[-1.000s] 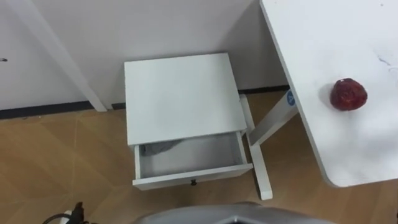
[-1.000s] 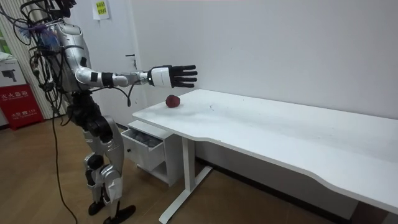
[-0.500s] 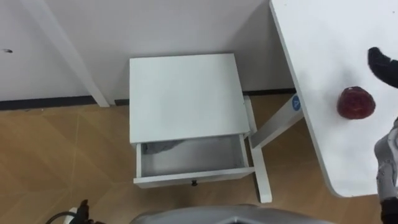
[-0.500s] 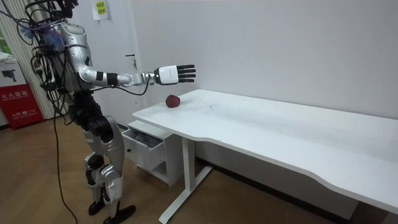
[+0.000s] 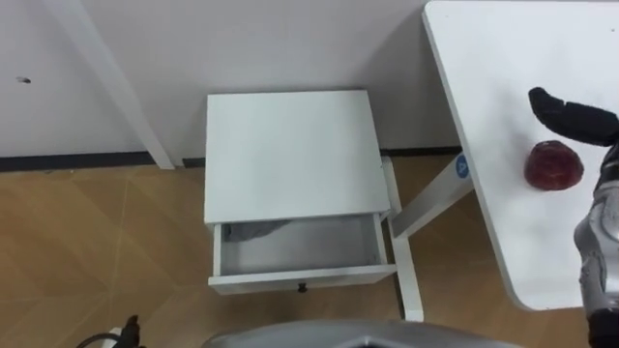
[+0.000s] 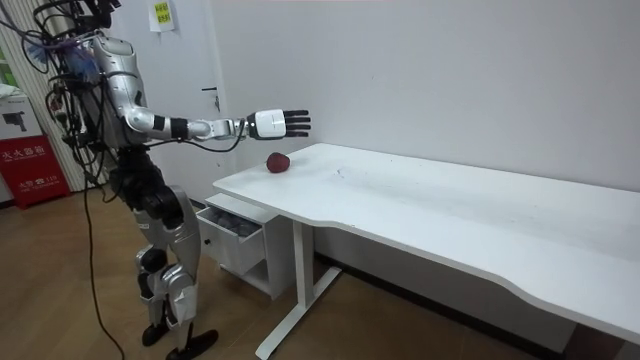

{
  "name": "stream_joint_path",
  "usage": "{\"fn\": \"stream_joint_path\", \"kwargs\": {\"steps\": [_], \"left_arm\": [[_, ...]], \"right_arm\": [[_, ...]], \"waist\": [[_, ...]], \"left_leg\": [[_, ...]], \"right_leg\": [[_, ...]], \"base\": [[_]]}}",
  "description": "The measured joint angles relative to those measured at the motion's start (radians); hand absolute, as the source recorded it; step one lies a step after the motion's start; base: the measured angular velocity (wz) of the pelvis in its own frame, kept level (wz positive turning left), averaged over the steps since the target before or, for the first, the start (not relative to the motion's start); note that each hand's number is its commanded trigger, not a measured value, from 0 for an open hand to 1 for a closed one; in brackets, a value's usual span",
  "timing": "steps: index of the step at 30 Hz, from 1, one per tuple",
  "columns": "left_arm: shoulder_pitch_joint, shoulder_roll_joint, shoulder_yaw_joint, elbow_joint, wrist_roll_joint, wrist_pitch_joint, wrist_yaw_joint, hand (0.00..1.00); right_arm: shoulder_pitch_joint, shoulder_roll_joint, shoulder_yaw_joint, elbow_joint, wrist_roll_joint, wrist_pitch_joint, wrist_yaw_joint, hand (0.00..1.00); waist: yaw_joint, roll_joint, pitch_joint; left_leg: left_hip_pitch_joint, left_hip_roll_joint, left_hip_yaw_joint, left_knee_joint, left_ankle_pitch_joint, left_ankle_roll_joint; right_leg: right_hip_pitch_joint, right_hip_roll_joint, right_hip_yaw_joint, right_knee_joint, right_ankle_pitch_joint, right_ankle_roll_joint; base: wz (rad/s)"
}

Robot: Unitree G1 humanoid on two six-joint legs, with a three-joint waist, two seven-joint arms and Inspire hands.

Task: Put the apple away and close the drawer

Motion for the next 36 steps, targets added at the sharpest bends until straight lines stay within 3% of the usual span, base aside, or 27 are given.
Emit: {"fn": "stream_joint_path", "kwargs": {"steps": [13, 24, 25, 26, 36], "left_arm": [[-0.003, 0.001, 0.0, 0.004, 0.001, 0.01, -0.005, 0.0], [-0.005, 0.005, 0.012, 0.006, 0.0, 0.01, -0.01, 0.0], [-0.005, 0.005, 0.013, 0.006, 0.0, 0.01, -0.01, 0.0], [-0.005, 0.005, 0.013, 0.005, 0.0, 0.01, -0.01, 0.0], [-0.004, 0.006, 0.014, -0.002, 0.0, 0.01, -0.004, 0.0]], "right_arm": [[0.06, 0.017, 0.035, 0.161, -0.019, 0.02, 0.073, 0.0], [0.071, 0.02, 0.055, 0.19, -0.044, -0.004, 0.08, 0.0], [0.071, 0.02, 0.055, 0.195, -0.048, -0.004, 0.083, 0.76], [0.071, 0.02, 0.055, 0.197, -0.051, -0.005, 0.084, 1.0], [0.07, 0.018, 0.009, 0.201, -0.087, -0.008, 0.06, 1.0]], "waist": [[0.025, 0.001, -0.0027], [0.024, -0.003, -0.0074], [0.024, -0.004, -0.0082], [0.024, -0.004, -0.0085], [0.023, -0.002, -0.0086]], "left_leg": [[0.0, 0.0, 0.008, -0.001, 0.0, 0.0], [-0.001, 0.001, 0.015, -0.002, 0.0, 0.0], [-0.001, 0.001, 0.015, -0.002, 0.0, 0.0], [-0.001, 0.001, 0.014, -0.002, 0.0, 0.0], [0.0, 0.001, 0.012, -0.001, 0.0, 0.0]], "right_leg": [[-0.004, 0.0, 0.01, 0.0, 0.0, 0.0], [-0.002, 0.0, 0.011, 0.0, 0.0, -0.001], [-0.001, 0.0, 0.01, 0.0, 0.0, 0.0], [-0.001, 0.0, 0.01, 0.0, 0.0, -0.001], [0.0, 0.0, 0.009, -0.001, 0.0, -0.001]], "base": [[-0.01], [-0.01], [0.0], [0.0], [0.0]]}}
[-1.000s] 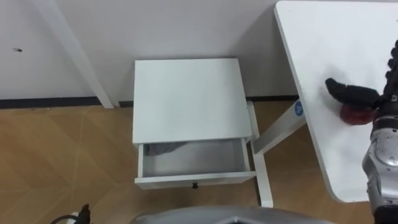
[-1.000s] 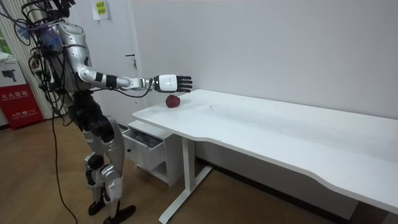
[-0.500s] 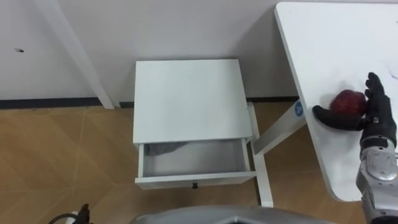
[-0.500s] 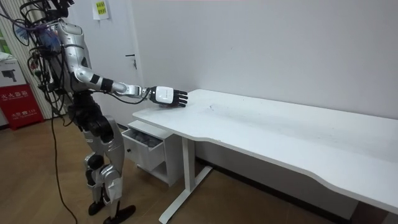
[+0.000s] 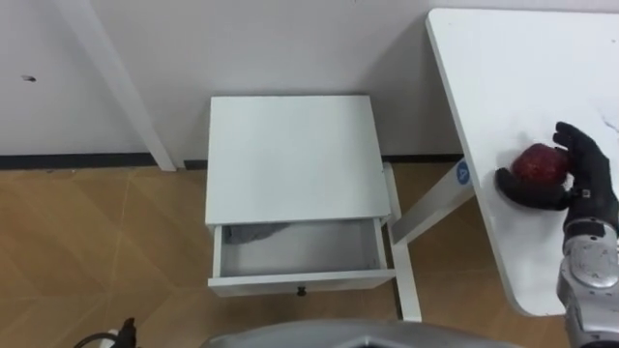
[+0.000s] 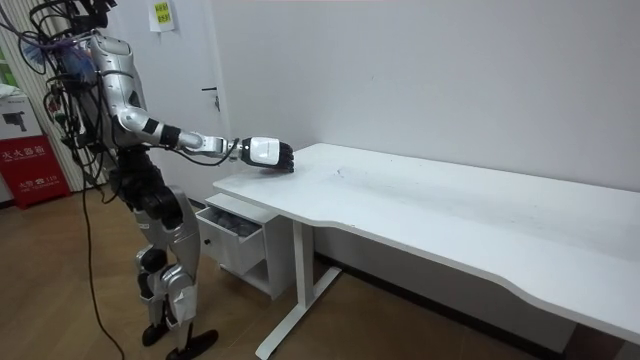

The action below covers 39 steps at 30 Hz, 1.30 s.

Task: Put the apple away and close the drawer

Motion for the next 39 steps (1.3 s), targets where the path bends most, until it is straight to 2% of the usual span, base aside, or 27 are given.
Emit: {"fn": "stream_joint_path", "kwargs": {"steps": [12, 17, 19, 23, 27, 29, 31, 34, 36, 39], "left_arm": [[-0.006, 0.001, -0.008, -0.001, 0.001, -0.003, 0.005, 0.0], [-0.024, 0.006, -0.05, 0.008, -0.003, -0.003, 0.005, 0.0], [-0.036, 0.006, -0.087, 0.012, -0.001, -0.004, 0.006, 0.0], [-0.056, 0.006, -0.113, 0.033, 0.0, -0.006, 0.006, 0.0], [-0.073, 0.011, -0.155, 0.037, -0.001, -0.007, 0.003, 0.0], [-0.073, 0.011, -0.179, 0.04, 0.001, -0.009, 0.002, 0.0], [-0.073, 0.009, -0.203, 0.04, 0.001, -0.009, -0.001, 0.0], [-0.074, 0.007, -0.214, 0.04, -0.001, -0.009, -0.002, 0.0], [-0.074, 0.007, -0.214, 0.04, -0.001, -0.009, -0.003, 0.0], [-0.076, 0.006, -0.214, 0.04, -0.001, -0.006, -0.008, 0.0]], "right_arm": [[0.008, 0.001, 0.008, -0.012, -0.034, -0.016, -0.019, 1.0], [0.005, 0.002, 0.044, -0.031, -0.055, -0.016, -0.026, 1.0], [0.003, 0.005, 0.088, -0.057, -0.085, -0.015, -0.027, 1.0], [0.003, 0.032, 0.147, -0.134, -0.153, 0.002, -0.003, 1.0], [-0.012, 0.041, 0.242, -0.196, -0.177, 0.004, 0.02, 1.0], [-0.029, 0.041, 0.303, -0.193, -0.188, 0.006, 0.067, 1.0], [-0.035, 0.047, 0.409, -0.195, -0.196, 0.017, 0.142, 1.0], [-0.046, 0.053, 0.51, -0.196, -0.196, 0.031, 0.218, 1.0], [-0.051, 0.059, 0.528, -0.21, -0.196, 0.035, 0.252, 1.0], [-0.078, 0.06, 0.554, -0.21, -0.198, 0.036, 0.279, 1.0]], "waist": [[-0.002, 0.003, 0.001], [0.004, 0.005, 0.0029], [0.005, 0.007, 0.0042], [0.007, 0.01, 0.0064], [0.035, 0.014, 0.0086], [0.044, 0.015, 0.0087], [0.07, 0.018, 0.0114], [0.099, 0.022, 0.0144], [0.118, 0.027, 0.0175], [0.121, 0.03, 0.0197]], "left_leg": [[-0.003, 0.0, -0.004, 0.001, -0.001, -0.001], [-0.003, 0.001, -0.005, 0.002, -0.001, -0.002], [-0.003, 0.001, -0.004, 0.002, -0.002, -0.003], [-0.004, 0.002, -0.002, 0.001, -0.001, -0.004], [-0.019, 0.003, -0.002, 0.006, -0.001, -0.005], [-0.02, 0.003, -0.011, 0.006, -0.001, -0.005], [-0.027, 0.002, -0.024, 0.005, 0.0, -0.005], [-0.037, -0.001, -0.043, 0.008, 0.0, -0.005], [-0.051, -0.003, -0.053, 0.017, 0.0, -0.004], [-0.059, -0.004, -0.079, 0.022, 0.0, -0.004]], "right_leg": [[-0.001, 0.0, -0.008, 0.001, 0.0, 0.0], [-0.002, 0.001, -0.007, 0.001, 0.001, -0.001], [-0.003, 0.003, -0.005, 0.0, 0.002, -0.003], [-0.005, 0.004, -0.003, 0.0, 0.002, -0.004], [-0.018, 0.004, -0.008, 0.0, 0.004, -0.007], [-0.017, 0.004, -0.013, 0.0, 0.004, -0.007], [-0.018, 0.003, -0.03, -0.002, 0.004, -0.007], [-0.017, 0.0, -0.046, -0.011, 0.004, -0.006], [-0.019, -0.002, -0.05, -0.016, 0.004, -0.006], [-0.017, -0.002, -0.052, -0.017, 0.004, -0.006]], "base": [[0.0], [-0.01], [-0.04], [-0.02], [-0.01], [0.12], [0.18], [0.24], [0.29], [0.26]]}}
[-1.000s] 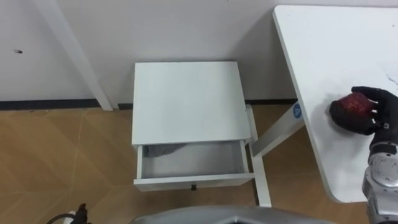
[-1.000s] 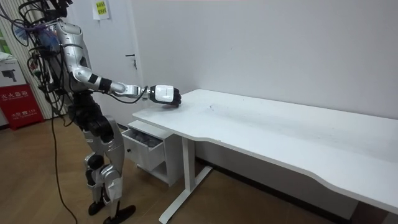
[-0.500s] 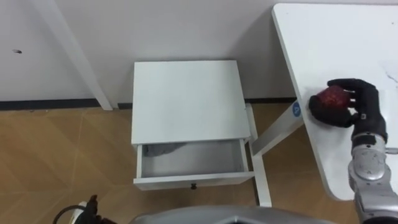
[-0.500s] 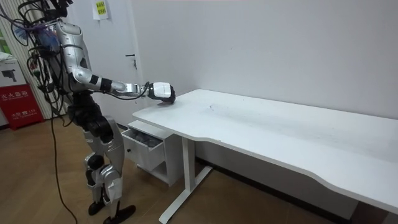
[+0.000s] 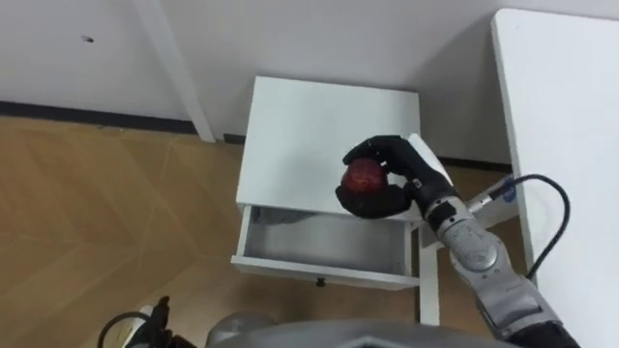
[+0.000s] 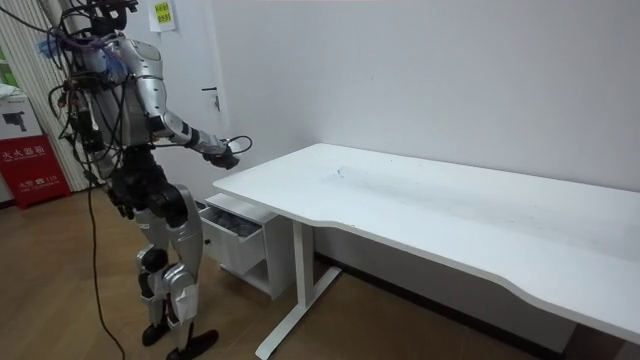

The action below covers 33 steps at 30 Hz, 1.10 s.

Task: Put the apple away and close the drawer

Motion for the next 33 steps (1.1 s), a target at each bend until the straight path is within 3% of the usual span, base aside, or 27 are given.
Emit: {"fn": "stream_joint_path", "kwargs": {"steps": [8, 15, 16, 17, 21, 24, 33], "left_arm": [[-0.036, -0.004, -0.004, 0.0, 0.0, 0.006, -0.001, 0.0], [-0.055, -0.004, -0.005, -0.011, 0.001, 0.006, -0.001, 0.0], [-0.055, -0.004, -0.005, -0.011, 0.001, 0.006, -0.004, 0.0], [-0.054, -0.004, -0.004, -0.013, 0.001, 0.006, -0.009, 0.0], [-0.057, -0.003, -0.007, -0.013, 0.0, 0.002, -0.024, 0.0], [-0.056, -0.002, -0.012, -0.009, 0.0, -0.003, -0.033, 0.0], [-0.051, 0.001, -0.032, -0.004, 0.001, -0.004, -0.034, 0.0]], "right_arm": [[-0.007, 0.001, 0.011, 0.0, 0.0, 0.014, 0.018, 1.0], [-0.004, 0.001, 0.029, 0.006, -0.017, 0.029, 0.022, 1.0], [-0.004, 0.001, 0.031, 0.007, -0.038, 0.029, 0.023, 0.69], [-0.004, 0.001, 0.032, 0.008, -0.044, 0.029, 0.024, 0.0], [-0.005, 0.001, 0.033, 0.062, -0.082, 0.028, 0.038, 0.0], [-0.004, 0.001, 0.034, 0.113, -0.086, 0.029, 0.045, 0.0], [-0.004, 0.0, 0.034, 0.16, -0.085, 0.029, 0.055, 0.0]], "waist": [[0.001, 0.002, 0.001], [-0.007, -0.008, -0.0048], [-0.007, -0.01, -0.0061], [-0.007, -0.01, -0.0066], [-0.007, -0.017, -0.0071], [-0.007, -0.02, -0.0032], [-0.009, -0.016, 0.0004]], "left_leg": [[-0.005, -0.001, -0.017, -0.001, 0.0, 0.0], [-0.009, -0.001, -0.017, 0.001, 0.0, 0.0], [-0.01, -0.001, -0.018, 0.002, 0.0, 0.0], [-0.01, -0.002, -0.018, 0.002, 0.0, 0.0], [-0.01, -0.004, -0.02, 0.01, 0.0, 0.0], [-0.011, -0.007, -0.021, 0.012, 0.001, 0.002], [-0.029, -0.01, -0.026, 0.017, 0.002, 0.003]], "right_leg": [[0.003, 0.0, -0.016, 0.0, 0.0, 0.0], [0.0, 0.0, -0.017, 0.0, 0.0, 0.0], [0.001, -0.001, -0.018, 0.0, 0.0, 0.0], [0.001, -0.001, -0.019, 0.0, 0.0, 0.0], [0.005, -0.005, -0.033, 0.0, 0.0, 0.001], [0.007, -0.007, -0.038, 0.0, 0.0, 0.001], [0.0, -0.009, -0.045, 0.0, -0.001, 0.001]], "base": [[0.07], [0.0], [0.0], [0.0], [0.02], [0.0], [0.01]]}}
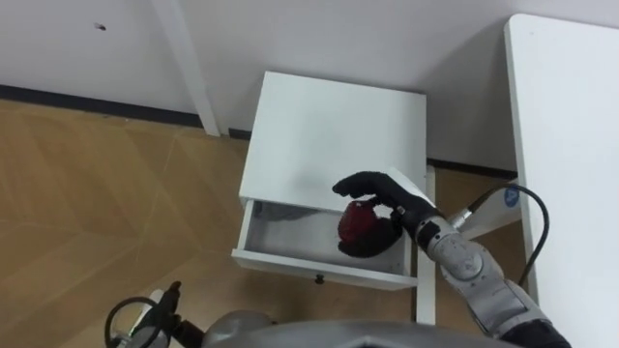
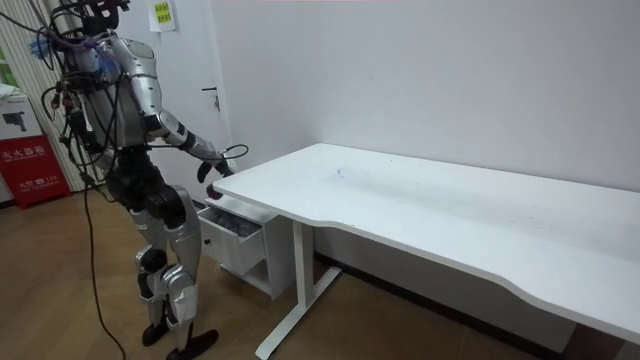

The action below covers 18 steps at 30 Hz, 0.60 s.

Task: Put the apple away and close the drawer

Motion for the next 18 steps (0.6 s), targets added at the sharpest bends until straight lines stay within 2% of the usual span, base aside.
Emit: {"fn": "stream_joint_path", "kwargs": {"steps": [6, 18], "left_arm": [[0.016, 0.0, 0.001, 0.003, 0.001, 0.0, 0.001, 0.0], [0.018, -0.002, 0.025, 0.004, 0.001, 0.0, 0.001, 0.0]], "right_arm": [[0.0, 0.0, -0.001, 0.008, -0.024, -0.004, -0.008, 0.0], [0.0, 0.001, -0.004, 0.036, -0.072, -0.004, -0.025, 0.0]], "waist": [[0.0, 0.006, 0.0021], [0.0, 0.014, -0.0032]], "left_leg": [[0.002, -0.001, -0.001, 0.002, 0.001, 0.001], [0.013, -0.001, 0.007, -0.002, 0.001, 0.001]], "right_leg": [[0.0, -0.001, 0.002, 0.0, 0.0, 0.0], [0.001, -0.003, 0.006, 0.0, 0.0, 0.0]], "base": [[0.0], [-0.01]]}}
